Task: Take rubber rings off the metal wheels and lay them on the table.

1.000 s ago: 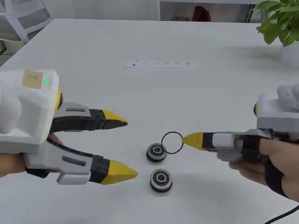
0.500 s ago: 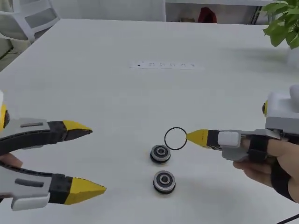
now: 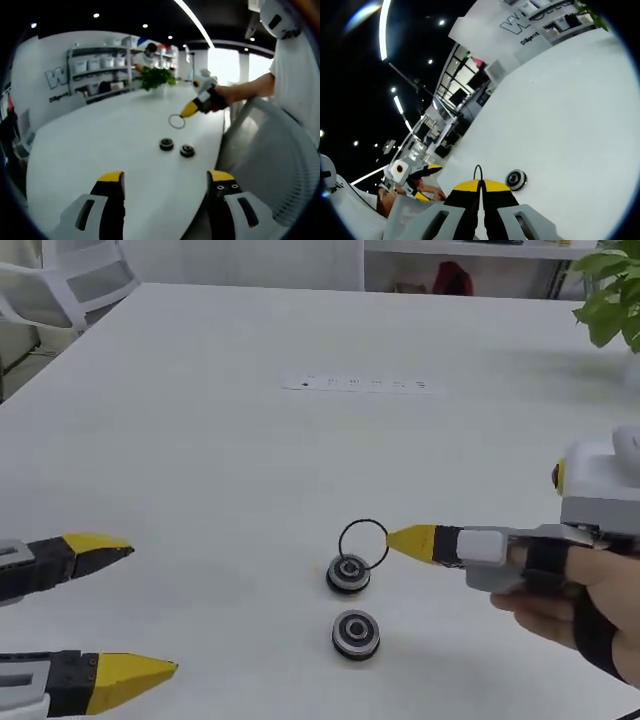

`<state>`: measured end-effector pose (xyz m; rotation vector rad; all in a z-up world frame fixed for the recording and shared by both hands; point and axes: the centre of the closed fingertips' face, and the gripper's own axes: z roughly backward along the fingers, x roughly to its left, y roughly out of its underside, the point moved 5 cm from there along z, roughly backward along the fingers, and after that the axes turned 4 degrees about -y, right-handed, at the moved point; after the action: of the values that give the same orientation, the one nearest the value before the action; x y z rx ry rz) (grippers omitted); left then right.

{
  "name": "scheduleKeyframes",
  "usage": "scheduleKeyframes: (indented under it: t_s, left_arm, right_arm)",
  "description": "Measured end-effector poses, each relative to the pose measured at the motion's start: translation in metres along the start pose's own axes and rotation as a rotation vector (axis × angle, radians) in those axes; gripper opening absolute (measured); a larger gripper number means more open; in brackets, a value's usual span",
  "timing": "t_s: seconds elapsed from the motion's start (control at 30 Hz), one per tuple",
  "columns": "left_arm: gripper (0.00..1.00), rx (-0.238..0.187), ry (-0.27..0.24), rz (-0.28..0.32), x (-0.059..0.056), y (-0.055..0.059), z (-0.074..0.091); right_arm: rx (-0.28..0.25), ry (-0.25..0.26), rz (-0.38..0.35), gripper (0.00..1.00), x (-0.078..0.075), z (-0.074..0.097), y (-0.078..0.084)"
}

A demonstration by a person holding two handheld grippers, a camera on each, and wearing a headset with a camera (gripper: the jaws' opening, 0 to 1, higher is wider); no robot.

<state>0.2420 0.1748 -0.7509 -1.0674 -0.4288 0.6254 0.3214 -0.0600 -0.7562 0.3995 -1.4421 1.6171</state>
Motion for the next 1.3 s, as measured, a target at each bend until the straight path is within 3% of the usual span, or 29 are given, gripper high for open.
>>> scheduleKeyframes:
  t_s: [0.2, 0.43, 0.53, 0.63, 0.93, 1.3]
  left_arm:
    - [0.67, 0.026, -0.004, 0.000, -0.007, 0.005, 0.000]
    - [0.68, 0.008, -0.019, 0.021, -0.005, 0.004, 0.000]
    - [0.68, 0.019, -0.011, 0.024, -0.007, 0.007, 0.000]
    - [0.68, 0.015, -0.012, 0.033, -0.007, 0.007, 0.000]
    - [0.69, -0.031, -0.025, 0.079, -0.003, 0.006, 0.002]
    - [0.73, -0.031, -0.016, 0.059, -0.003, 0.006, 0.001]
  right_arm:
    - [0.053, -0.006, 0.036, 0.00, 0.003, -0.007, 0.008]
    - [0.106, -0.011, 0.051, 0.00, 0.005, -0.013, 0.017]
    - [0.130, -0.016, 0.054, 0.00, 0.007, -0.017, 0.022]
    - [0.184, -0.017, 0.096, 0.00, 0.008, -0.021, 0.029]
    - [0.242, -0.043, 0.108, 0.00, 0.016, -0.035, 0.039]
    - [0.289, -0.055, 0.135, 0.00, 0.022, -0.052, 0.039]
